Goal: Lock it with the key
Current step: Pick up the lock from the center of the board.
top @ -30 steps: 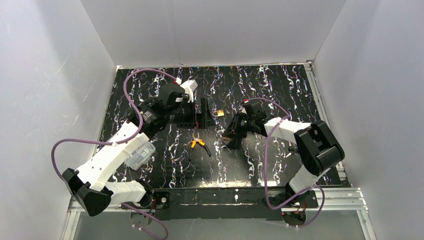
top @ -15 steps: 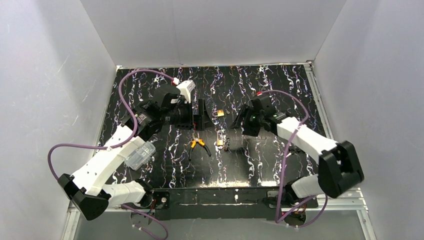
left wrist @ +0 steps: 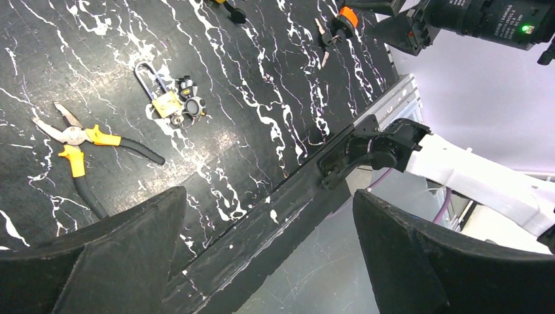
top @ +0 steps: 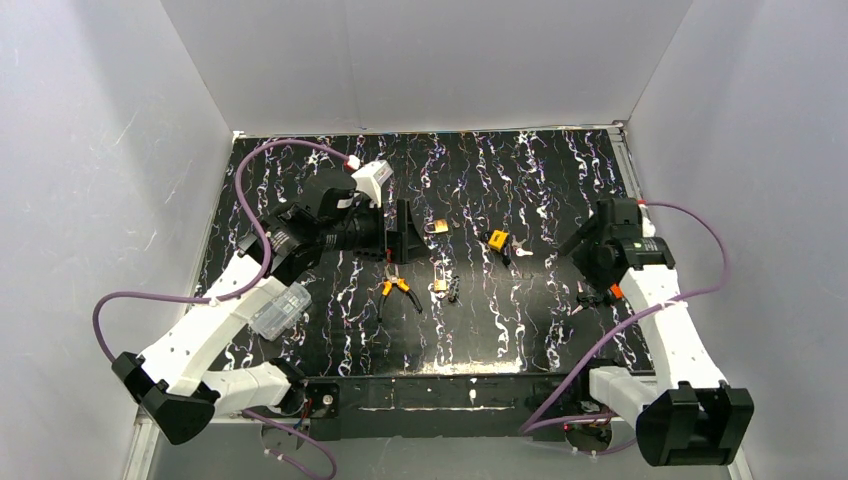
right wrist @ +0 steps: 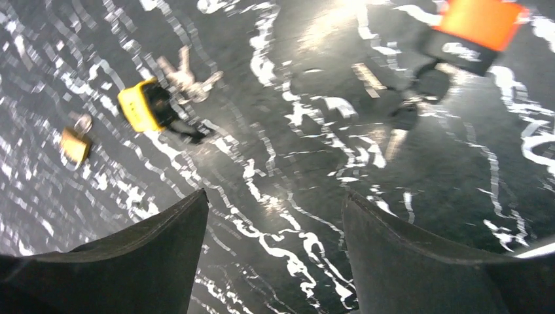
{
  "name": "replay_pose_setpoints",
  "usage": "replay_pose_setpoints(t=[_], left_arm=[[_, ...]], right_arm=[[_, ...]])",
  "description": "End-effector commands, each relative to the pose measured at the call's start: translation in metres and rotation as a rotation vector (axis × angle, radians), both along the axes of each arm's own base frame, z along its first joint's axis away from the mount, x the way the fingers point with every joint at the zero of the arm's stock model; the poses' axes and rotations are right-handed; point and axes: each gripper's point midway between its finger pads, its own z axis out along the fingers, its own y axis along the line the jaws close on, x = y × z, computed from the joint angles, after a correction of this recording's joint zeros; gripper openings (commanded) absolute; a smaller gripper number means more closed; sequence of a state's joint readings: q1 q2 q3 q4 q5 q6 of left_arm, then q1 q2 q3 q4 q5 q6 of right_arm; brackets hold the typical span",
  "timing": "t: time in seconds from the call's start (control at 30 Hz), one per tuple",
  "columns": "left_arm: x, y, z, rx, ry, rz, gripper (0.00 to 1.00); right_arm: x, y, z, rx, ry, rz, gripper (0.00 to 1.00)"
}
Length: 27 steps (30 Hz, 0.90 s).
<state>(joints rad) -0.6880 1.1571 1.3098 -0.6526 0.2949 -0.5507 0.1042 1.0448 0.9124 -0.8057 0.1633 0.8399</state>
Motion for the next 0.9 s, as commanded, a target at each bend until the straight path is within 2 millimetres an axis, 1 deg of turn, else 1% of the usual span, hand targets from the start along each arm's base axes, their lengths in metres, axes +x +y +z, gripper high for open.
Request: replay_pose_setpoints(t=[0.0, 0.03, 0.13, 0.23, 0.37, 0.53, 0.63, 0.73, 0.8, 0.83, 0.87], left_arm=[[-0.008, 0.002, 0.011, -0.038, -0.028, -0.031, 0.98], [-0.008, 0.002, 0.011, -0.036, -0.033, -0.033, 0.98], [-0.008, 0.002, 0.012, -0.031, -0.041, -0.043, 0.98], [-0.007, 0.001, 0.01, -0.03, -0.037, -0.054, 0.98], [-0.007, -0.001, 0.006, -0.03, -0.025, -0.066, 0.98], [-0.008, 0.001, 0.003, -0.031, -0.025, -0.068, 0.98], [-0.008, 0.003, 0.002, -0.033, -0.027, -0.066, 0.98], [-0.01, 0.006, 0.002, -0.032, -0.028, -0.07, 0.98], [-0.01, 0.009, 0.001, -0.026, -0.03, -0.071, 0.98], [-0.01, 0.01, 0.001, -0.024, -0.032, -0.073, 0.98], [-0.011, 0.011, 0.001, -0.023, -0.033, -0.074, 0.98]], right_arm=[[-0.031, -0.044, -0.016, -0.07, 0.123, -0.152, 0.82], [-0.034, -0.051, -0.02, -0.06, 0.143, -0.19, 0.83], [-0.04, -0.064, -0.03, -0.041, 0.194, -0.251, 0.84], [-0.041, -0.078, -0.039, -0.037, 0.223, -0.308, 0.86], [-0.036, -0.093, -0.051, -0.007, 0.251, -0.367, 0.86], [-0.031, -0.104, -0.069, 0.054, 0.32, -0.424, 0.86], [-0.022, -0.113, -0.076, 0.052, 0.315, -0.442, 0.86], [-0.011, -0.124, -0.079, 0.022, 0.315, -0.436, 0.85], [0.002, -0.127, -0.082, 0.017, 0.298, -0.383, 0.84], [0.009, -0.127, -0.084, 0.022, 0.294, -0.351, 0.81], [0.011, -0.128, -0.088, 0.021, 0.314, -0.335, 0.81]])
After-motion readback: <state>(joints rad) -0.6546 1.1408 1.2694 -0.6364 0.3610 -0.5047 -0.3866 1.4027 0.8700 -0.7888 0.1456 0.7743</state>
